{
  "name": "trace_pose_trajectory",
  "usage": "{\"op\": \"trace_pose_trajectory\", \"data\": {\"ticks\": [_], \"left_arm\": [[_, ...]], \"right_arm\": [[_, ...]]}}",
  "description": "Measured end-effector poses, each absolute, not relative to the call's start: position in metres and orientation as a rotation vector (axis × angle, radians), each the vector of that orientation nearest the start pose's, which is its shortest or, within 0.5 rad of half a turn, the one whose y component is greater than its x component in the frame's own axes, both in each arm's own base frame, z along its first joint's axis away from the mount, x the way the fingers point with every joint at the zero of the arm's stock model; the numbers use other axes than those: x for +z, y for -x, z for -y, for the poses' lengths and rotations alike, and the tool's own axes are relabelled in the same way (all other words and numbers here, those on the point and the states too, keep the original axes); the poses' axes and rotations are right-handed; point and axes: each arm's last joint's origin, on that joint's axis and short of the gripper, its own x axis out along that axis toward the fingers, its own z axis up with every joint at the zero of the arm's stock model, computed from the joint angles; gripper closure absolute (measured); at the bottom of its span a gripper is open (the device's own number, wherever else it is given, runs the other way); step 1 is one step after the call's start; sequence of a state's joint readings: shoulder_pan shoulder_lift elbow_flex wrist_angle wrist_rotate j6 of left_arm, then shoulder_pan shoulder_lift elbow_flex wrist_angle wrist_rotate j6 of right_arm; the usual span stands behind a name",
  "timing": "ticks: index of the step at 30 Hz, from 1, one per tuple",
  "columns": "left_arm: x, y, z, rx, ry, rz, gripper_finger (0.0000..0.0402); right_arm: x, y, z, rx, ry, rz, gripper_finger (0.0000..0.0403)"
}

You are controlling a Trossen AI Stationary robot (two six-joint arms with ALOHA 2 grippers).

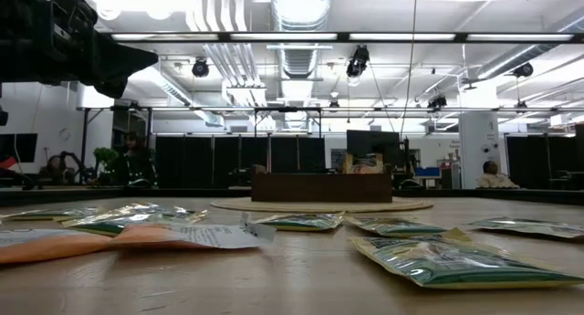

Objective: Pick & Place Tea
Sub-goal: Put the green tea bag into the middle section of wooden organizer

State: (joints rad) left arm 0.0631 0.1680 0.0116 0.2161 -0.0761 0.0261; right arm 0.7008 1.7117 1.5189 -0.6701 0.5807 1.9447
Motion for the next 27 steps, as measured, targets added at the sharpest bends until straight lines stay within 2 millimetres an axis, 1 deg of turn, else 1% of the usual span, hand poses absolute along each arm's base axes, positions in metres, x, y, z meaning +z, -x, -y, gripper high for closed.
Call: {"op": "trace_pose_trajectory", "data": {"ticks": [4,7,12,17,24,27], "left_arm": [[0.174,-0.107,-0.009,0.14,-0.026,0.057,0.0402],[0.174,-0.107,-0.009,0.14,-0.026,0.056,0.0402],[0.174,-0.107,-0.009,0.14,-0.026,0.056,0.0402],[0.174,-0.107,-0.009,0.14,-0.026,0.056,0.0402],[0.174,-0.107,-0.009,0.14,-0.025,0.057,0.0402],[0.174,-0.107,-0.009,0.14,-0.025,0.056,0.0402]], "right_arm": [[0.293,-0.288,-0.223,-0.658,-1.478,-0.499,0.0234],[0.281,-0.285,-0.223,-0.705,-1.517,-0.496,0.0234],[0.269,-0.285,-0.225,-0.696,-1.573,-0.482,0.0234],[0.262,-0.284,-0.225,-0.695,-1.562,-0.456,0.0234],[0.24,-0.277,-0.219,-0.832,-1.711,-0.408,0.0234],[0.23,-0.274,-0.218,-0.933,-1.743,-0.446,0.0234]]}}
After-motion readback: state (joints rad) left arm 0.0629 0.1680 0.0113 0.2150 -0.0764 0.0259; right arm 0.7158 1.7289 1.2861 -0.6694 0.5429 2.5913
